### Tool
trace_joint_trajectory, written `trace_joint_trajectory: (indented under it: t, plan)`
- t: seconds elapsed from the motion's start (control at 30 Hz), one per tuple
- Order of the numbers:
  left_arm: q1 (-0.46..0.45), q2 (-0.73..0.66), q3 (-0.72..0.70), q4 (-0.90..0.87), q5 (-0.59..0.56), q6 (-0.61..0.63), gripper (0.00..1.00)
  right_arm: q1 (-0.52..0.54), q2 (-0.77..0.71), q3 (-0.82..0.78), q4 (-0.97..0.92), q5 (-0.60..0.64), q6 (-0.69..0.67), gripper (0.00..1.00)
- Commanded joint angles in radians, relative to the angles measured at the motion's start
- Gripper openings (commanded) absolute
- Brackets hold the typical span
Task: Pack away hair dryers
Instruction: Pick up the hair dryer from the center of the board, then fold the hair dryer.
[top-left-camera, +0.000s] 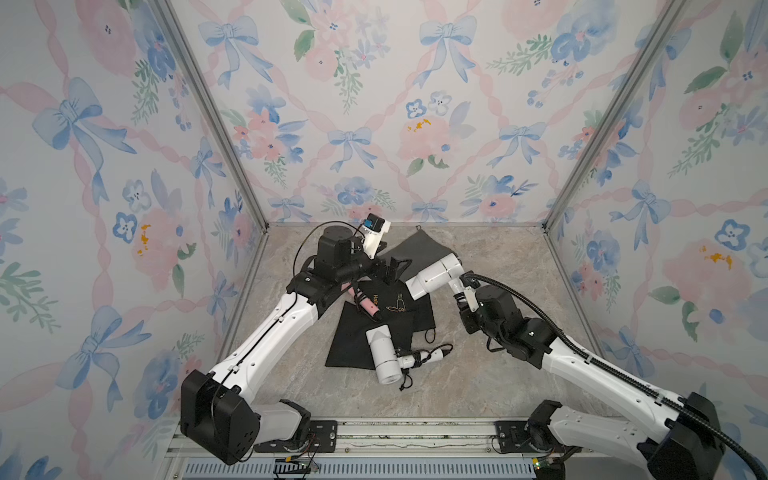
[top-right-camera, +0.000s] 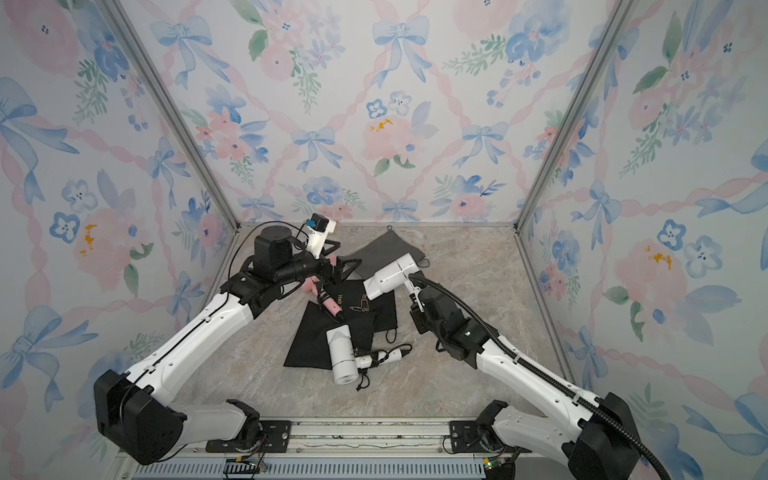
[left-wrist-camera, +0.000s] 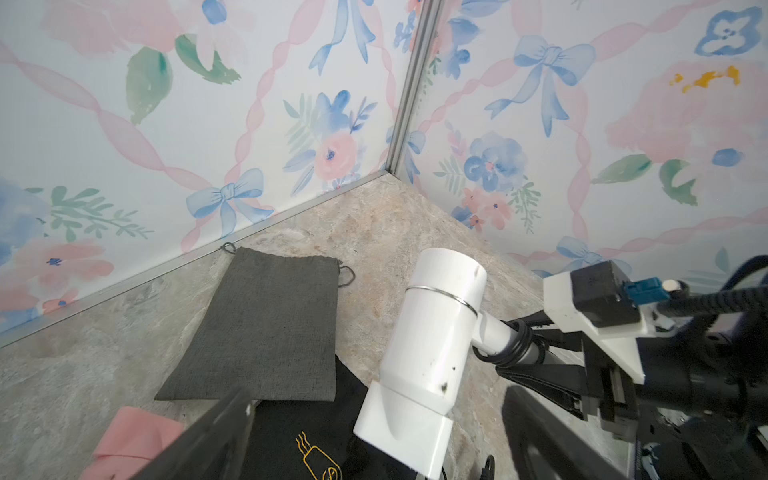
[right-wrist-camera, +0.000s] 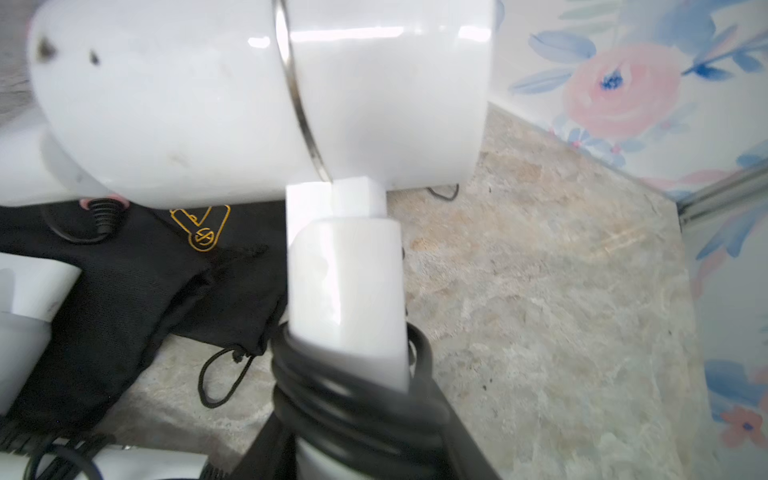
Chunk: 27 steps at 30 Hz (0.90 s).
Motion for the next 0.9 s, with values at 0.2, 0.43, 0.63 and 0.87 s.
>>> trace_joint_trajectory:
  t: [0.2, 0.43, 0.63, 0.87]
  plan:
    - [0.079, 0.023, -0.006, 0.001, 0.256, 0.021, 0.95, 0.103, 0.048, 0.086, 0.226, -0.023, -0.212, 0.37]
    - [0.089, 0.047, -0.009, 0.002, 0.358, 0.016, 0.94, 0.140, 0.089, 0.132, 0.284, -0.039, -0.319, 0.37]
    - [0.092, 0.061, -0.016, 0.002, 0.385, 0.019, 0.94, 0.146, 0.127, 0.177, 0.296, -0.066, -0.376, 0.37]
    - [0.092, 0.080, -0.019, 0.002, 0.393, 0.019, 0.91, 0.158, 0.168, 0.223, 0.297, -0.089, -0.414, 0.37]
